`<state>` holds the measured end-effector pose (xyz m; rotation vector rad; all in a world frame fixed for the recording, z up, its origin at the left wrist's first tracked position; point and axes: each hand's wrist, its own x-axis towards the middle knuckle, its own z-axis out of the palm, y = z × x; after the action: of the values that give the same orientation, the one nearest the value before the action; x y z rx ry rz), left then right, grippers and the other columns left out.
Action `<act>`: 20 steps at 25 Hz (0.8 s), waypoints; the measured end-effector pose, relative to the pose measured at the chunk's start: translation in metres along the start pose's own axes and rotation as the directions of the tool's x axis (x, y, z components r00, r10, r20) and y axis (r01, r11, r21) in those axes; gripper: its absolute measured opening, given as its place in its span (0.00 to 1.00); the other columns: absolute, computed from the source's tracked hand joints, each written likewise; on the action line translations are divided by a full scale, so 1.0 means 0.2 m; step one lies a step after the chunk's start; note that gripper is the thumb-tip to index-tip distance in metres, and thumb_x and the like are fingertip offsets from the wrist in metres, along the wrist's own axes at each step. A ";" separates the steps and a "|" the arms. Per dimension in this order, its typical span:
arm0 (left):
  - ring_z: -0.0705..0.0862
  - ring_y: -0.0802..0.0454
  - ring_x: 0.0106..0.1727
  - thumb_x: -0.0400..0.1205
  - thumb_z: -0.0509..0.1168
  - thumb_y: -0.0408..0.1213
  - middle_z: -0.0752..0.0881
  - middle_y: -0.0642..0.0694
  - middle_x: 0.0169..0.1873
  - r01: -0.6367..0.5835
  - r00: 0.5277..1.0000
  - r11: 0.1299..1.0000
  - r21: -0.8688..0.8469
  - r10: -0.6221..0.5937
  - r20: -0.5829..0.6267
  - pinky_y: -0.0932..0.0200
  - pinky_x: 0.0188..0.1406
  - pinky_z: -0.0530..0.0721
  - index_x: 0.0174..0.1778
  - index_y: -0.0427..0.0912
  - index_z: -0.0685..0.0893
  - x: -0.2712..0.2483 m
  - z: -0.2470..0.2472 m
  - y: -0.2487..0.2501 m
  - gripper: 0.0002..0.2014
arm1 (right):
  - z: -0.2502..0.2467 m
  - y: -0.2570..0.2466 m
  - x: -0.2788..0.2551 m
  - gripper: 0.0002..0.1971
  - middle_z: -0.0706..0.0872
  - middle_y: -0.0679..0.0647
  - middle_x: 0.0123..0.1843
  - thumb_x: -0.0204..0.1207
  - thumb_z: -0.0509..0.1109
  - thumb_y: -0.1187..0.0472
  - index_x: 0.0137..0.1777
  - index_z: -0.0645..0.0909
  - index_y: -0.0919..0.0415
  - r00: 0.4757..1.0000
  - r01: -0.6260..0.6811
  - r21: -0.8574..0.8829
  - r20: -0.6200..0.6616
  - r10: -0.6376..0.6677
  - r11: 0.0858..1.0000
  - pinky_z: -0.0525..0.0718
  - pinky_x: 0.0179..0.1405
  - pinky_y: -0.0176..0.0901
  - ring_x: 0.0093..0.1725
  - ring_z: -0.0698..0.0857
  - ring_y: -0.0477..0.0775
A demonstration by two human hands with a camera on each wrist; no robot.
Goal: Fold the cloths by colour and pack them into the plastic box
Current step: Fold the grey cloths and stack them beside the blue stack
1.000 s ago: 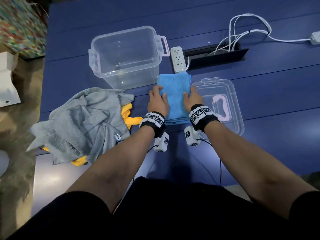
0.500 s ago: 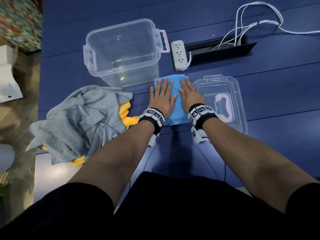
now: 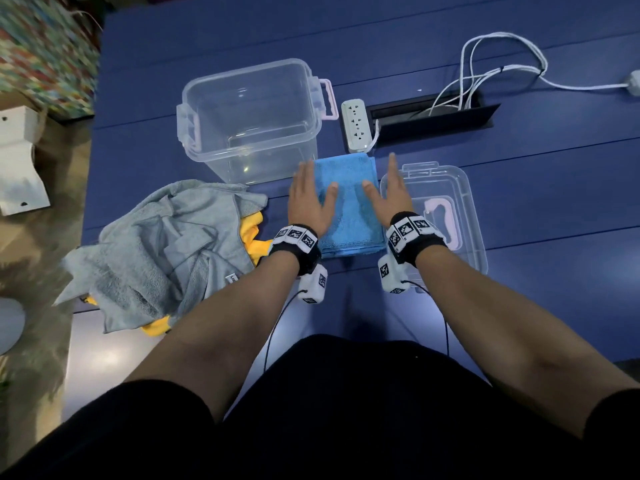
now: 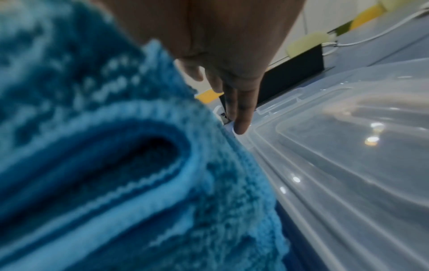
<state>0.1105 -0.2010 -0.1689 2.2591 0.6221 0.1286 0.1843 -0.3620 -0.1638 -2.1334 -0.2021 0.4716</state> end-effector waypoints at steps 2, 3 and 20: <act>0.70 0.47 0.78 0.77 0.69 0.61 0.67 0.45 0.81 0.351 0.933 0.851 -0.390 -0.352 0.071 0.45 0.77 0.70 0.85 0.50 0.55 0.01 0.00 -0.07 0.45 | -0.03 0.02 -0.07 0.40 0.58 0.54 0.85 0.81 0.65 0.45 0.86 0.44 0.46 0.991 -0.085 0.294 -0.071 0.111 0.952 0.62 0.81 0.55 0.82 0.63 0.55; 0.75 0.46 0.75 0.69 0.74 0.66 0.71 0.45 0.79 0.498 0.863 0.717 -0.488 -0.463 0.201 0.42 0.75 0.73 0.84 0.49 0.59 0.02 0.02 -0.14 0.52 | -0.02 0.05 -0.09 0.39 0.61 0.54 0.85 0.80 0.66 0.44 0.85 0.47 0.46 0.985 -0.149 0.368 -0.031 0.172 0.918 0.63 0.80 0.54 0.81 0.65 0.54; 0.83 0.44 0.56 0.79 0.64 0.47 0.88 0.44 0.50 0.152 0.974 0.987 -0.054 -0.159 -0.164 0.62 0.58 0.73 0.51 0.43 0.88 -0.56 -0.53 -0.47 0.13 | 0.26 -0.25 -0.51 0.19 0.77 0.50 0.45 0.79 0.59 0.40 0.48 0.76 0.58 0.847 0.322 -0.189 -0.380 -0.372 0.928 0.78 0.52 0.53 0.46 0.78 0.55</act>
<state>-0.0550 -0.1300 -0.1512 2.1652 0.8756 0.2530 0.0713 -0.3262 -0.1239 -2.1922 -0.3752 -0.2107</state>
